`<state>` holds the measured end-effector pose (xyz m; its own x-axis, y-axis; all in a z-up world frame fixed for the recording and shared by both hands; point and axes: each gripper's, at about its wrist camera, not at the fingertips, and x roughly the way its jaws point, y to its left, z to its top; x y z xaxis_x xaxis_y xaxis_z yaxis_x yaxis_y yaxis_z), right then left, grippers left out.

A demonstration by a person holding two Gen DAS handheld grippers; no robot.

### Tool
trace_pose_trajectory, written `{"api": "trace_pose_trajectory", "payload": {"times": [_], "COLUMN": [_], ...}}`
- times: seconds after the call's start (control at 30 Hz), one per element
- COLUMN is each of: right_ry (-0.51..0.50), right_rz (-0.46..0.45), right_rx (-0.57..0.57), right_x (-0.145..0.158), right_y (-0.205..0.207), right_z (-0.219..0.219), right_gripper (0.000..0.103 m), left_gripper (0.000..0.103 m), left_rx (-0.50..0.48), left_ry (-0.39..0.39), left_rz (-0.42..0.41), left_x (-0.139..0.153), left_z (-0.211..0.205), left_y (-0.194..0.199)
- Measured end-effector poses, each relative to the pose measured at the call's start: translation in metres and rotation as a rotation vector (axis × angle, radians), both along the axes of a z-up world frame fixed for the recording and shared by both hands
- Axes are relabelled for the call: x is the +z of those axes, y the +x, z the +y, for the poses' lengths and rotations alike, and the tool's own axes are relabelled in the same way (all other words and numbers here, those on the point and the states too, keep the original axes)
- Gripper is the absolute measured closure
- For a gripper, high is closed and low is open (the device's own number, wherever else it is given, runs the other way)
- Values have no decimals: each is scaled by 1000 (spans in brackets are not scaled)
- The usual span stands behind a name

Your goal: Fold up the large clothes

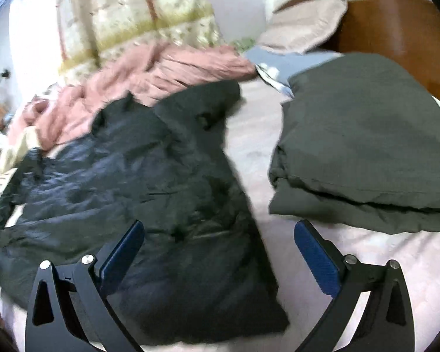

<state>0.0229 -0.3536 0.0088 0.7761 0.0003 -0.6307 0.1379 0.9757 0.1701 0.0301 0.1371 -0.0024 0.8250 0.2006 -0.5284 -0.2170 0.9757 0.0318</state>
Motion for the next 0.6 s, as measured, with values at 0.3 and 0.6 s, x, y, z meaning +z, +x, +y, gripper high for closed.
{"api": "trace_pose_trajectory", "payload": {"times": [0.3,0.6], "right_ry": [-220,-630], "right_rz": [52,90], "right_rx": [449,332], "right_x": [-17,-41], "right_y": [-66,-49], "right_z": [92,143], "right_gripper": [0,0], "left_gripper": [1,6], "left_rx": [-347,-269], "left_ry": [232,542], "left_rz": [133,65], "left_x": [-20,-39], "left_z": [-98,-137], "left_y": [-47,-33]}}
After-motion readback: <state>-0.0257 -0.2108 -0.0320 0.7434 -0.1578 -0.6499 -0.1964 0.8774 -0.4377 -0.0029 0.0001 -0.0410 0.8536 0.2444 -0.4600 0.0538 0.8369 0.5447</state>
